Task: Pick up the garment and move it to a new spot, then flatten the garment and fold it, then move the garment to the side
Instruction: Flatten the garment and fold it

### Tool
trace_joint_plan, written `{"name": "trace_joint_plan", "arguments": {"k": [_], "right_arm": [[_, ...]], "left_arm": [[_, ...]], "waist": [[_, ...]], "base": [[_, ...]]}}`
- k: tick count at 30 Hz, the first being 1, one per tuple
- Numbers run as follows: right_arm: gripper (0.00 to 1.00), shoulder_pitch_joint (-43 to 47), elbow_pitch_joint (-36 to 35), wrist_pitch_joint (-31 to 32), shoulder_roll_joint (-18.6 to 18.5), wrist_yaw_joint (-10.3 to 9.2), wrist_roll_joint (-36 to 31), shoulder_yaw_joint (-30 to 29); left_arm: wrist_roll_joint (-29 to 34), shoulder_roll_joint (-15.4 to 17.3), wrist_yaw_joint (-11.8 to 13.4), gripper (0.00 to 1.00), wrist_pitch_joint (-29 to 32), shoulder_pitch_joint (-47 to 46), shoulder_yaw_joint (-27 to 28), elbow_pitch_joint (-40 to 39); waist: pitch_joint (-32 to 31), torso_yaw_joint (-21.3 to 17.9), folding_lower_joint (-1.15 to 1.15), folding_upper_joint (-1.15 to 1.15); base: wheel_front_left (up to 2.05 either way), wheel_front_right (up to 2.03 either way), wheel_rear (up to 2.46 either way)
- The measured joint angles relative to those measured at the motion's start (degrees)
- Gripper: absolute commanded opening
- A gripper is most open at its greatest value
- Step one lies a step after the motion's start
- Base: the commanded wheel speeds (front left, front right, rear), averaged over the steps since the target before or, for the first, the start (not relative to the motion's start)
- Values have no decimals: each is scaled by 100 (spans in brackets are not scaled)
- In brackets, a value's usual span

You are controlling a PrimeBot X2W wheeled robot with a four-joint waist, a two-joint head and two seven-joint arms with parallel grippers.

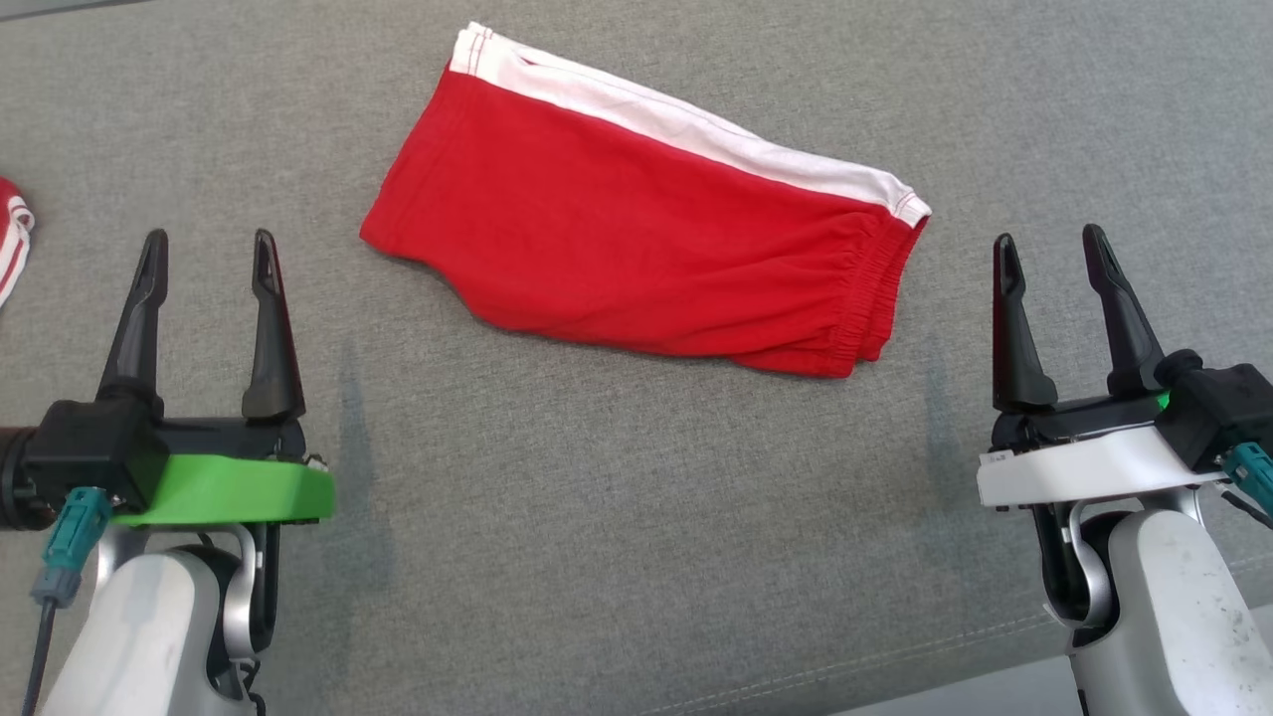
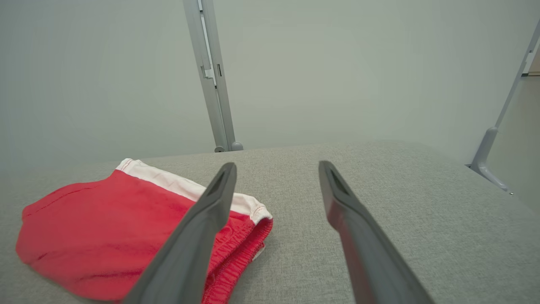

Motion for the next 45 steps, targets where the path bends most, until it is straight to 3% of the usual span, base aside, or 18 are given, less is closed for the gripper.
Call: {"name": "trace_joint_plan", "arguments": {"k": [20, 27, 30, 33, 39, 44, 45], "right_arm": [[100, 131, -1, -1, 36, 0, 24, -97], [100, -7, -23, -1, 53, 0, 60, 55], [100, -135, -16, -1, 66, 0, 89, 170], [100, -210, 11, -1, 74, 0, 122, 243], [100, -261, 69, -1, 81, 0, 146, 300], [100, -274, 97, -1, 94, 0, 198, 310], [100, -276, 105, -1, 96, 0, 210, 311]], "left_arm": [[-138, 53, -13, 100, 282, 163, -135, -242], [-278, 13, -593, 100, 646, -889, -506, 198], [-396, -101, -998, 100, 842, -1524, -713, 889], [-516, -164, -1243, 100, 971, -1857, -798, 1574], [-698, -234, -1469, 100, 1069, -2232, -868, 2778], [-829, -266, -1569, 100, 1259, -2385, -931, 3327], [-851, -280, -1590, 94, 1271, -2437, -945, 3410]], "waist": [[-114, 140, 0, 0], [156, 139, 0, 0], [350, 81, 0, 0], [479, -1, 0, 0], [630, -196, 0, 0], [682, -257, 0, 0], [686, -261, 0, 0]], "base": [[0, 0, 0], [0, 0, 0], [0, 0, 0], [0, 0, 0], [0, 0, 0], [0, 0, 0], [0, 0, 0]]}}
